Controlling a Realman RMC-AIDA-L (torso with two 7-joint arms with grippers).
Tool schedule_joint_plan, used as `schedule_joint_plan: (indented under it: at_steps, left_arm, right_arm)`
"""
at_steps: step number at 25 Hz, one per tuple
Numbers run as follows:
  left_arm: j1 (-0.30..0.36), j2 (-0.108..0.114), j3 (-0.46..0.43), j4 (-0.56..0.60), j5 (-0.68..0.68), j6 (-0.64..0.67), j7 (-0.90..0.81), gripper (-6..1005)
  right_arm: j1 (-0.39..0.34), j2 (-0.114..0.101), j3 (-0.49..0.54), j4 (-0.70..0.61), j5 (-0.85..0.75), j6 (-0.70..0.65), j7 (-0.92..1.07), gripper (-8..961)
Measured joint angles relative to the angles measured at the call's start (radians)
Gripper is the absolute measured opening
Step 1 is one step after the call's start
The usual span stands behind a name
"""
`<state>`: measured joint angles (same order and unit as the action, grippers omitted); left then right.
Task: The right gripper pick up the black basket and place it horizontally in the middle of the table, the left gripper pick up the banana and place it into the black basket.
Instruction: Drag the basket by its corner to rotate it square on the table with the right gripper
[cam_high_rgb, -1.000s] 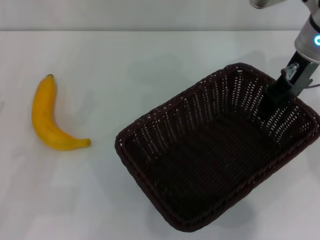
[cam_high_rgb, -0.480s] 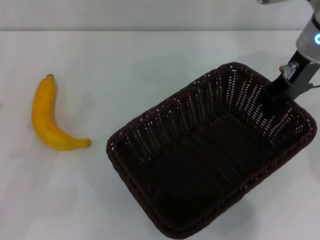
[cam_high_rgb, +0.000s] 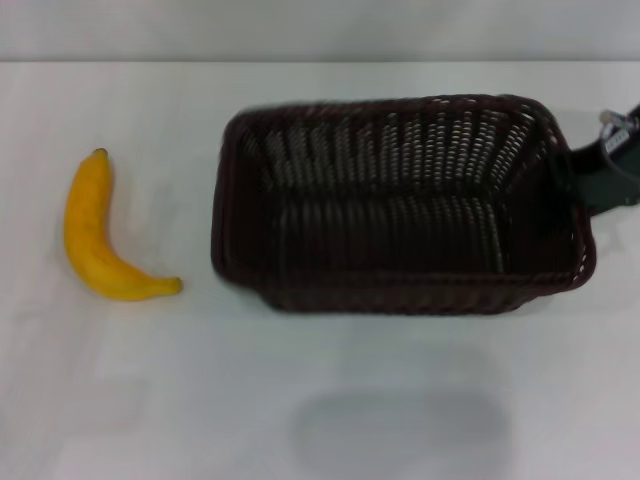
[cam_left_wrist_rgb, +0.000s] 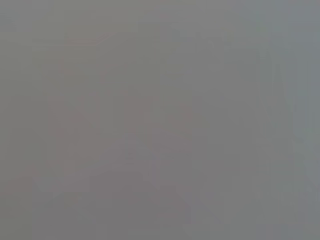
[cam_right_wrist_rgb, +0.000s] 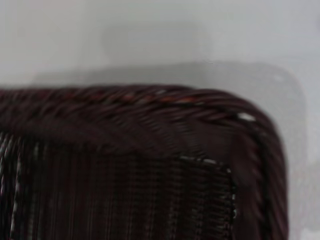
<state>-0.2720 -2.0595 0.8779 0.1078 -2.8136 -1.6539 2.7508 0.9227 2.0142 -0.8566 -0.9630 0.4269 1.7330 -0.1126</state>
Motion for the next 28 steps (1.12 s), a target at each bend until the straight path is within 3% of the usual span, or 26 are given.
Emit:
schedule_joint_plan:
  at_steps: [8,13,19,23,28]
  left_arm:
    - [-0.058,0.005,-0.002,0.002,-0.015,0.089,0.000,861]
    - [-0.081,0.006,-0.002,0.007,-0.015,0.107,0.003,861]
    - [-0.075,-0.002,-0.002,0.031,-0.015,0.107,0.007,861]
    - [-0.075,-0.002,-0.008,0.032,-0.017,0.109,0.007,861]
    - [-0.076,-0.004,-0.010,0.032,-0.017,0.109,0.008,860]
  right_arm:
    - [-0.033,-0.004,-0.093,-0.006,0.005,-0.008,0.026,133]
    - [-0.006,-0.037,-0.159,0.004,0.008,0.005,-0.014,133]
    - [0.015,-0.060,-0.178,0.006,0.024,0.015,-0.048,132]
    - [0.028,-0.062,-0.260,0.024,0.075,0.016,-0.067,131]
    - [0.027,-0.045,-0.284,0.025,0.079,0.017,-0.080,130]
